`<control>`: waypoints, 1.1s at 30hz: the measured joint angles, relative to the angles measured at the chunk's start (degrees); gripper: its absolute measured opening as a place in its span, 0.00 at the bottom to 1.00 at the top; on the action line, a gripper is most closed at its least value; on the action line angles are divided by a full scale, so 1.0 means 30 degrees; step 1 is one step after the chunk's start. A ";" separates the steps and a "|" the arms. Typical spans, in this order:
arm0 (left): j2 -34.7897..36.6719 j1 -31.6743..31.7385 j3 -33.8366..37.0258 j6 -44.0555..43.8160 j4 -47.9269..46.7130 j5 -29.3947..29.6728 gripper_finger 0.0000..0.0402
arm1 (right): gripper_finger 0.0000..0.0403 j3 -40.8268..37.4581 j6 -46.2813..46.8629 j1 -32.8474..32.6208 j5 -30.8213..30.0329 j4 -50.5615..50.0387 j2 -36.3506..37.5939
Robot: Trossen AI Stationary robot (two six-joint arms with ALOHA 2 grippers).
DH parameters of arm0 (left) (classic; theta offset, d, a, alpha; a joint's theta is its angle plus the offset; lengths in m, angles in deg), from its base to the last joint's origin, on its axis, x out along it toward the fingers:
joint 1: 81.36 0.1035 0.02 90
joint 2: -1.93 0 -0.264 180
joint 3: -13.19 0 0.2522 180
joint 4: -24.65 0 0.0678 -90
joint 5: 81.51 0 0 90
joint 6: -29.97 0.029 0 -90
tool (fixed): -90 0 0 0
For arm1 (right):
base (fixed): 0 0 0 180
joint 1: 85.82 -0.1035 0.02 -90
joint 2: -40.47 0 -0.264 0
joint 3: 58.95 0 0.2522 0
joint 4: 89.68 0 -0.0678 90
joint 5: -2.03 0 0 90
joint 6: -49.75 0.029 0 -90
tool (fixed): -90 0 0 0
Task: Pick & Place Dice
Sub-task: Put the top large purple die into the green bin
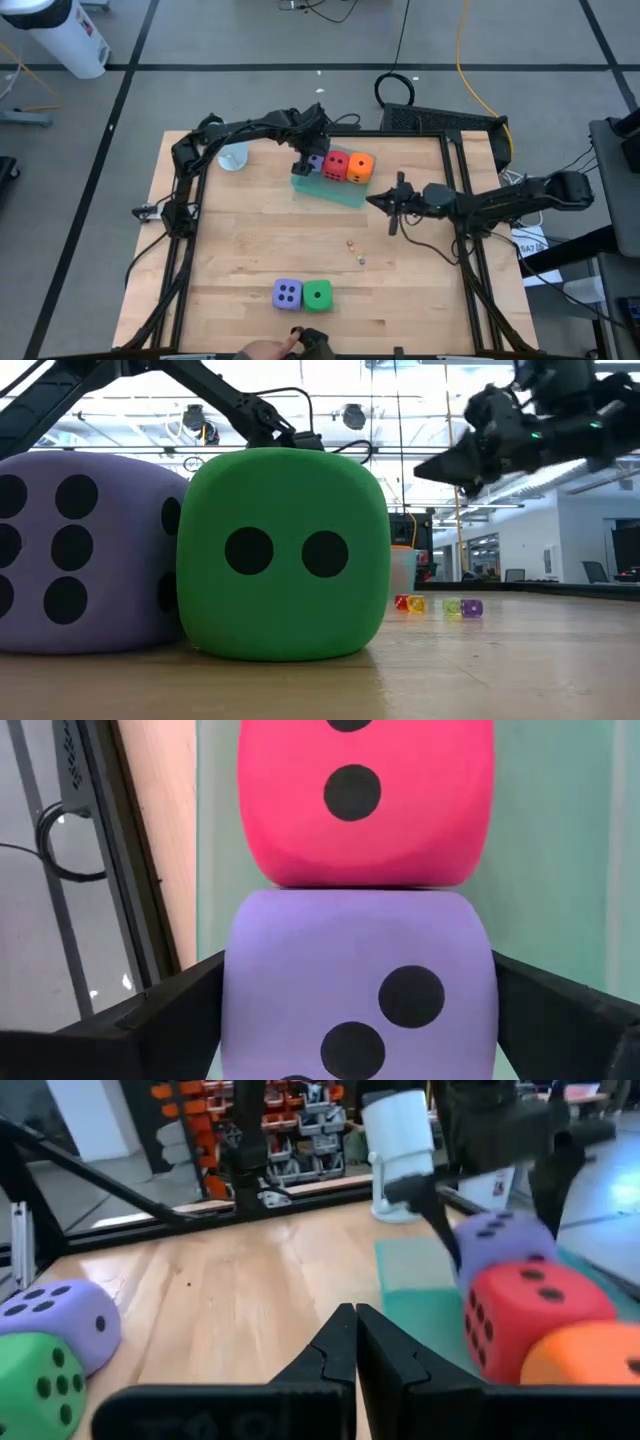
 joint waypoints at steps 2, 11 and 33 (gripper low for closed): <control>0.0011 0.0000 -0.0063 -0.0095 0.0107 -0.0170 0.99 | 0.00 0.1013 -0.0536 0.0487 0.0101 0.0031 -0.0954; 0.0029 -0.0007 -0.0270 -0.0366 -0.0206 -0.1103 0.99 | 0.00 0.5676 -0.2167 0.4376 0.3408 -0.0173 -0.6276; 0.0050 -0.0300 -0.0306 -0.0562 -0.0417 -0.2511 1.00 | 0.00 1.1365 -0.1740 0.7342 0.6231 0.0454 -1.4308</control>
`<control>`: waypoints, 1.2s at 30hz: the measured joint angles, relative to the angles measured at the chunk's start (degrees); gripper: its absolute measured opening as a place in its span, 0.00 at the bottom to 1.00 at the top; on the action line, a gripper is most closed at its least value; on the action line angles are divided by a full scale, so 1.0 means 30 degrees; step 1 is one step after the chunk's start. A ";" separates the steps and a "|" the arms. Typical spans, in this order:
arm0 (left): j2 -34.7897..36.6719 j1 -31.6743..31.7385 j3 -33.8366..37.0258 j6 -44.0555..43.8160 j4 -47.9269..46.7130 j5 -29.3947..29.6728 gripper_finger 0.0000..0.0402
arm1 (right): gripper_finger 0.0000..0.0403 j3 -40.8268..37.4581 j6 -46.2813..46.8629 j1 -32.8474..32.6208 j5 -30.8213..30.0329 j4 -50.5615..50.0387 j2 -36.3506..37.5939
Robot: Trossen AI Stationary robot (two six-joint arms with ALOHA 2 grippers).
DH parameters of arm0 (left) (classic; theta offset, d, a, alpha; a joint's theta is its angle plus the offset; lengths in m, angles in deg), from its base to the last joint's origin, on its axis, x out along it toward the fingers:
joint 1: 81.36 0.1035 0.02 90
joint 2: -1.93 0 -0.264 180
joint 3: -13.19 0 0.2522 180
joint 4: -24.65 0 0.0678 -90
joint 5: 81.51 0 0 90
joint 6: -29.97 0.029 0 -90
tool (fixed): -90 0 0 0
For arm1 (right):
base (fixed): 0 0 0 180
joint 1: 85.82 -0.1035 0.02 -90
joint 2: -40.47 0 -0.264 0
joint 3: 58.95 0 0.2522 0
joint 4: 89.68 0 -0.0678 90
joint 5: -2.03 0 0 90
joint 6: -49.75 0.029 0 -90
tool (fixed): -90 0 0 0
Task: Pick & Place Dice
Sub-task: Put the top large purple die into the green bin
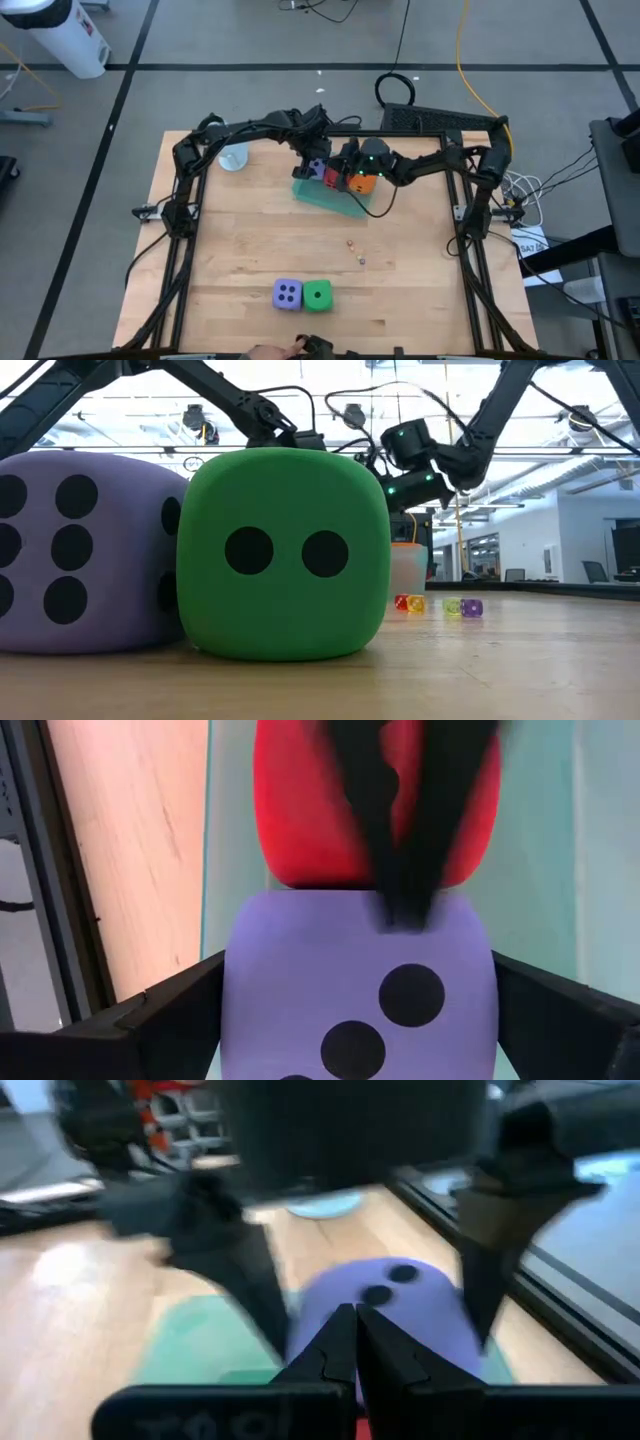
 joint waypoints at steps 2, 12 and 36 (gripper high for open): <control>0.0000 -0.0126 0.0000 0.0001 0.0023 0.0181 1.00 | 0.00 0.0312 -0.0007 0.0049 0.0455 -0.0520 -0.0263; 0.0007 -0.0953 -0.0022 0.0670 -0.0015 0.0514 1.00 | 0.00 0.1118 0.0950 0.0235 0.1837 -0.1333 -0.1957; 0.4498 -0.0855 -0.0131 -0.2255 -0.2974 0.1408 1.00 | 0.00 0.1017 0.0877 -0.0137 0.2234 -0.1290 -0.0904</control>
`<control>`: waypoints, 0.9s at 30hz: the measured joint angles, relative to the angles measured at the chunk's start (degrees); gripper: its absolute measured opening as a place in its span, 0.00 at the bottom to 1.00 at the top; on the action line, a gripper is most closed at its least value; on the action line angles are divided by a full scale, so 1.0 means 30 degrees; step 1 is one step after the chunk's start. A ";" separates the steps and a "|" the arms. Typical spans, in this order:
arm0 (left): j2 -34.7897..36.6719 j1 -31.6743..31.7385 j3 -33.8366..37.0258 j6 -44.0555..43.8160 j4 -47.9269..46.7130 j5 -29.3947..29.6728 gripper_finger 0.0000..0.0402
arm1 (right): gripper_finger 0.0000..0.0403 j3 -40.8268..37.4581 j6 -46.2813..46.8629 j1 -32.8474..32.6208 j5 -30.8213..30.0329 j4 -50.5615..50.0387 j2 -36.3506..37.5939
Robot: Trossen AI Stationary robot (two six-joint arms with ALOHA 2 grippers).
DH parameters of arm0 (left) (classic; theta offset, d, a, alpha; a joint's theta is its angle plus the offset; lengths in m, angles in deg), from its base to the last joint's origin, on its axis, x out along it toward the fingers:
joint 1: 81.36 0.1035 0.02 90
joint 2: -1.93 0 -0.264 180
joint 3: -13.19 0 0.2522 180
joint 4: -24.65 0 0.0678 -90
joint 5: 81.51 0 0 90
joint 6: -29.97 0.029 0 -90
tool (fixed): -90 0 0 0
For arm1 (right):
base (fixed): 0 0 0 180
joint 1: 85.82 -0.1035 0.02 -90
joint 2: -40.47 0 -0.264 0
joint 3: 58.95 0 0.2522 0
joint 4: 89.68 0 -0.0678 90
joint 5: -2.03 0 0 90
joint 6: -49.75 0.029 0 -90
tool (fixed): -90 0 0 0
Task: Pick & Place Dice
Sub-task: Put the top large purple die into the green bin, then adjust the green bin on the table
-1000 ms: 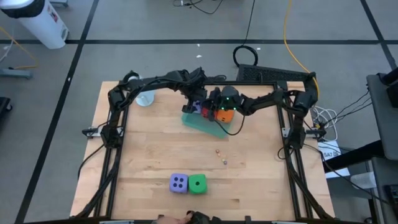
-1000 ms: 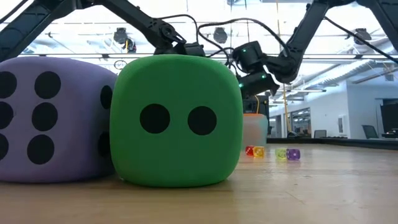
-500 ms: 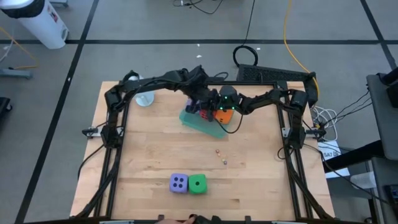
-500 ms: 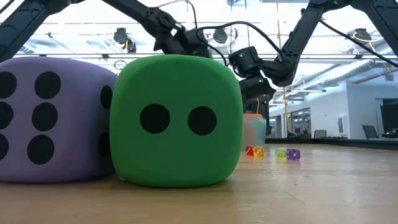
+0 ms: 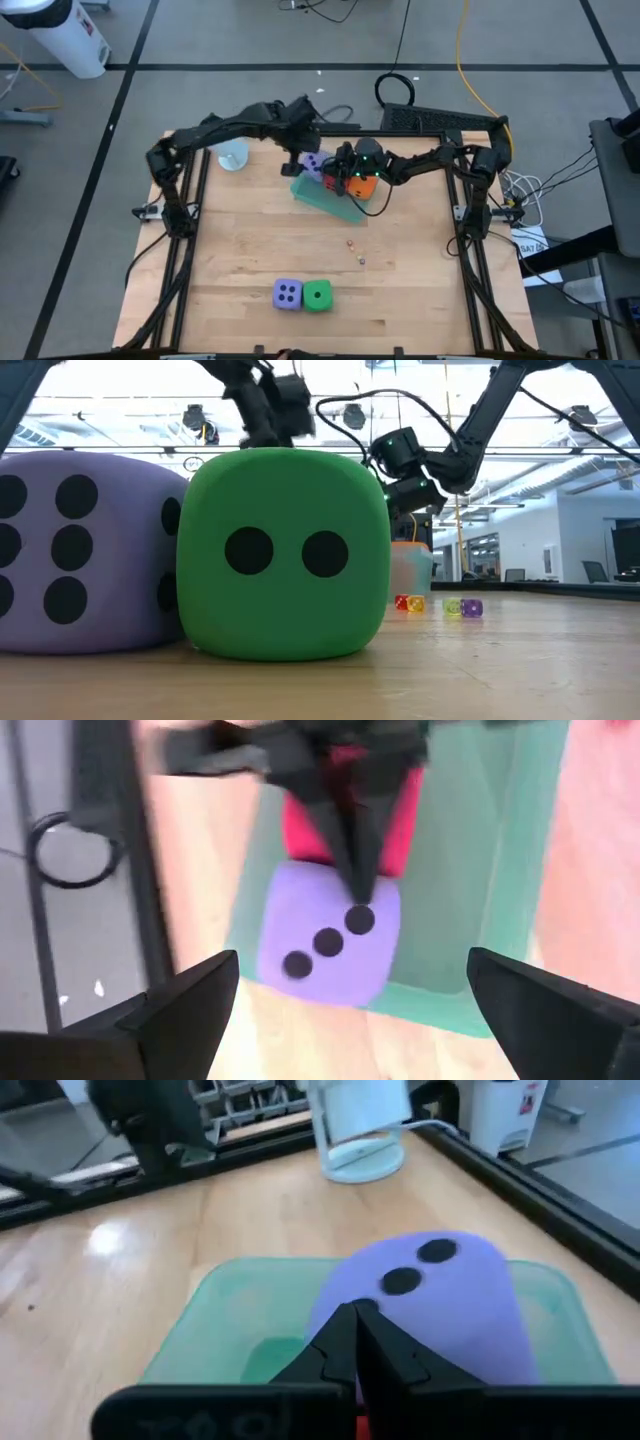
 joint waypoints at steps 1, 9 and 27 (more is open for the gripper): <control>0.0519 0.0065 -0.0015 -0.0360 -0.0062 -0.0045 0.99 | 0.00 -0.0033 -0.0020 -0.0041 0.0062 -0.0164 0.0378; 0.3219 0.0770 0.0166 -0.4236 -0.0971 -0.0950 0.93 | 0.00 -0.0008 -0.0176 -0.0787 0.0046 -0.1922 0.3560; 0.3635 0.1448 0.9971 -1.1578 0.6133 0.2859 0.10 | 0.00 -0.5371 0.2826 -0.7677 -0.2500 -0.8223 1.0649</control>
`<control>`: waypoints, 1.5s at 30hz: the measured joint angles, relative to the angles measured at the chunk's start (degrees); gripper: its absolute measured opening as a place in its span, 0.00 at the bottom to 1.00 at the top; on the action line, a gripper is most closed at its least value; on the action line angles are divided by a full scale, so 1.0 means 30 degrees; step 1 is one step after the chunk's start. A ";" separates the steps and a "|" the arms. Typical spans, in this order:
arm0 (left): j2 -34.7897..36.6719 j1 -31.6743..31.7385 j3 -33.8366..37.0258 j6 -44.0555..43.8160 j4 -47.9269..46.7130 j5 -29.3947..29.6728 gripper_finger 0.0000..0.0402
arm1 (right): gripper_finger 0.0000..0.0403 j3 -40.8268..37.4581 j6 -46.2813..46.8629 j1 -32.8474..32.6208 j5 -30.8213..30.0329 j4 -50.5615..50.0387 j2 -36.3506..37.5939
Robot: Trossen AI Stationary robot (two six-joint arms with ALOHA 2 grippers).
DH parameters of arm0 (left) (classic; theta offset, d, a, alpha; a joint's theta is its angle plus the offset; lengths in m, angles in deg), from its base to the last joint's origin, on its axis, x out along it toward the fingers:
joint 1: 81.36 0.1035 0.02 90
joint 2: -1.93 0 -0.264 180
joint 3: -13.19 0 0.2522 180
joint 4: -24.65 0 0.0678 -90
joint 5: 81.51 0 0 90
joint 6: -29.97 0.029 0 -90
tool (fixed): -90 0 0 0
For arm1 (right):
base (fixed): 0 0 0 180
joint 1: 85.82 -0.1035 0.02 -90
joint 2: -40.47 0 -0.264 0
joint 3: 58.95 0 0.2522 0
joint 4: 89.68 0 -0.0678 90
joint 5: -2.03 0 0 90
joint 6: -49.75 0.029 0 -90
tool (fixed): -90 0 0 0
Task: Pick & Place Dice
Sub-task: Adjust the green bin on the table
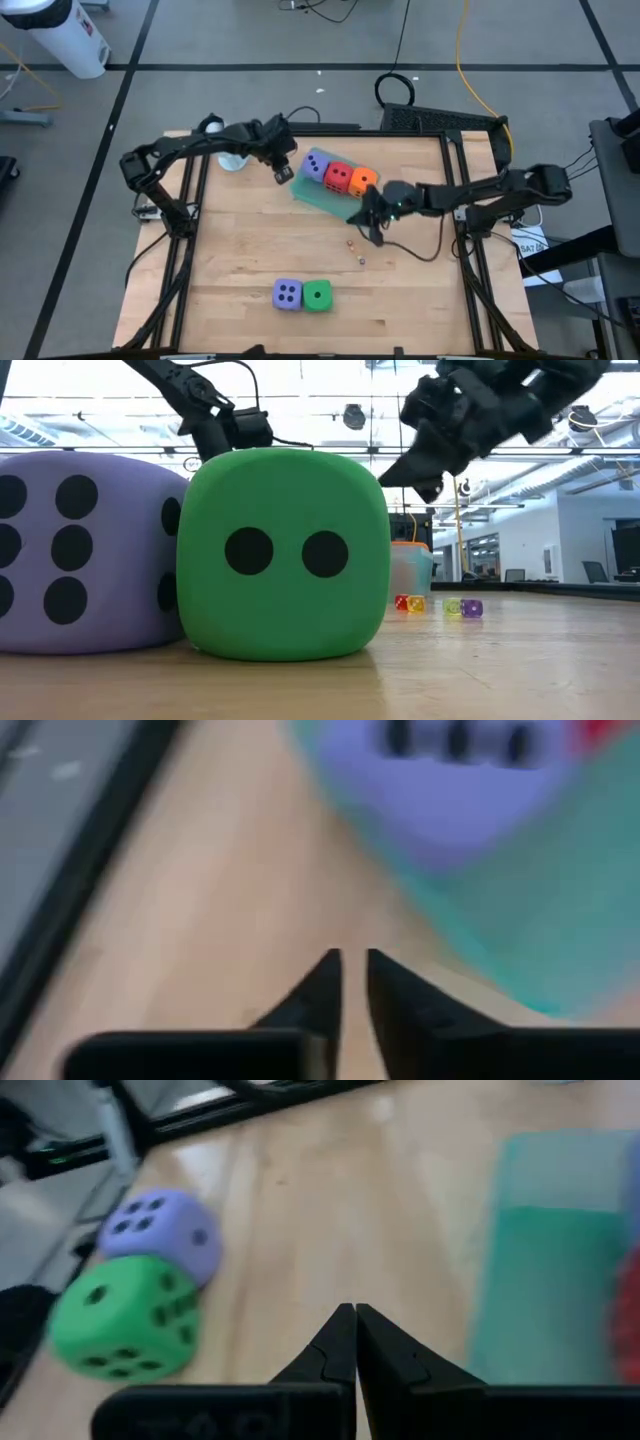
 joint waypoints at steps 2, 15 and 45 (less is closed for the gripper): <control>-0.0141 -0.0179 0.0202 -0.0965 0.0334 0.1086 0.03 | 0.00 -0.0896 0.0589 -0.0452 0.0052 0.1249 -0.0226; -0.0155 -0.0909 0.1152 -0.2304 0.0192 0.0653 0.03 | 0.00 -0.1974 0.2421 -0.1295 -0.2640 0.3782 -0.4068; -0.0155 -0.3832 0.1184 -0.1584 0.0105 -0.0725 0.01 | 0.00 -0.1967 0.6220 -0.0267 -0.8338 0.0198 -0.4350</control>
